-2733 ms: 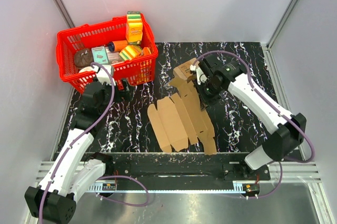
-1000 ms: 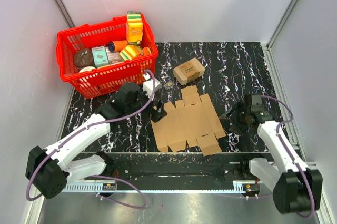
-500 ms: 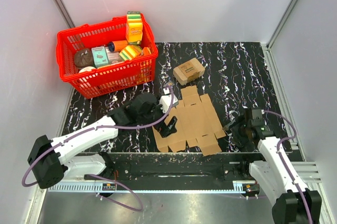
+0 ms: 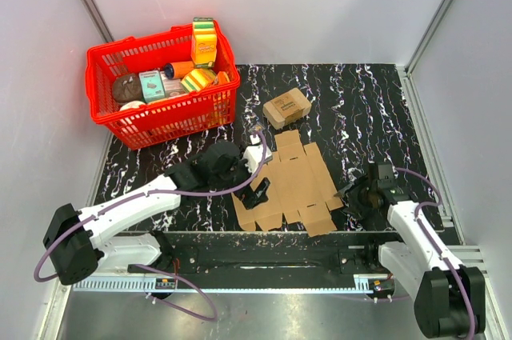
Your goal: Fold the paper box
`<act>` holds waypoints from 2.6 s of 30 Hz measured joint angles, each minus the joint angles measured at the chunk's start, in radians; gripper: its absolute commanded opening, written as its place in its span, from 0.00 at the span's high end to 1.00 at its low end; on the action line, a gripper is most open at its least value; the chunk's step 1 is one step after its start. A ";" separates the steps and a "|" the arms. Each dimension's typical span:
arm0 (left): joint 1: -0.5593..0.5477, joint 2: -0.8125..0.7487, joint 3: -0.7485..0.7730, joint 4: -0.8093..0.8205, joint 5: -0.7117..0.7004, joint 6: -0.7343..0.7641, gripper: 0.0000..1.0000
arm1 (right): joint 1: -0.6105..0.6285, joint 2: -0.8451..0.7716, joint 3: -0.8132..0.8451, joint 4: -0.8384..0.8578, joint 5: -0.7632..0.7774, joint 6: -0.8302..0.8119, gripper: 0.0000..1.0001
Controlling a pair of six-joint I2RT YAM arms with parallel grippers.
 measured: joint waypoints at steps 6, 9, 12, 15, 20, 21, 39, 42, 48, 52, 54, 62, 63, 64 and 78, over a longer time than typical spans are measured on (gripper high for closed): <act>-0.003 0.004 0.004 -0.008 -0.001 0.005 0.02 | 0.000 0.042 0.000 0.024 -0.018 -0.007 0.45; -0.004 0.004 0.005 -0.010 -0.001 0.005 0.02 | 0.000 0.056 0.000 0.035 -0.028 -0.011 0.48; -0.005 0.004 0.005 -0.011 -0.002 0.006 0.01 | 0.000 0.083 0.000 0.058 -0.042 -0.011 0.53; -0.005 0.004 0.005 -0.011 -0.002 0.008 0.02 | 0.000 0.116 -0.016 0.111 -0.064 -0.010 0.57; -0.005 0.005 0.005 -0.011 -0.002 0.008 0.02 | -0.001 0.117 -0.053 0.188 -0.111 0.013 0.65; -0.005 0.005 0.005 -0.011 -0.002 0.008 0.01 | -0.001 0.108 -0.061 0.196 -0.111 0.014 0.67; -0.005 0.005 0.005 -0.009 -0.009 0.019 0.01 | -0.001 -0.105 -0.017 0.140 -0.063 -0.178 1.00; 0.006 -0.007 0.007 -0.002 -0.008 0.017 0.01 | -0.001 -0.095 0.003 0.142 -0.070 -0.222 1.00; 0.076 -0.003 0.084 0.011 -0.007 0.013 0.01 | -0.001 -0.089 0.037 0.145 -0.102 -0.295 1.00; 0.173 0.016 0.129 0.083 0.031 -0.014 0.01 | -0.001 -0.089 0.078 0.151 -0.135 -0.348 1.00; 0.235 0.030 0.135 0.124 0.071 -0.042 0.01 | -0.001 -0.089 0.099 0.153 -0.153 -0.376 1.00; 0.377 0.109 0.174 0.175 0.180 -0.081 0.01 | 0.002 -0.112 0.126 0.211 -0.222 -0.432 1.00; 0.377 0.119 0.190 0.176 0.184 -0.077 0.01 | 0.005 -0.106 0.126 0.227 -0.236 -0.434 1.00; 0.379 0.129 0.205 0.177 0.187 -0.073 0.01 | 0.009 -0.096 0.128 0.243 -0.246 -0.437 1.00; 0.446 0.153 0.199 0.325 0.240 -0.092 0.01 | 0.275 0.190 0.367 0.283 -0.216 -0.636 1.00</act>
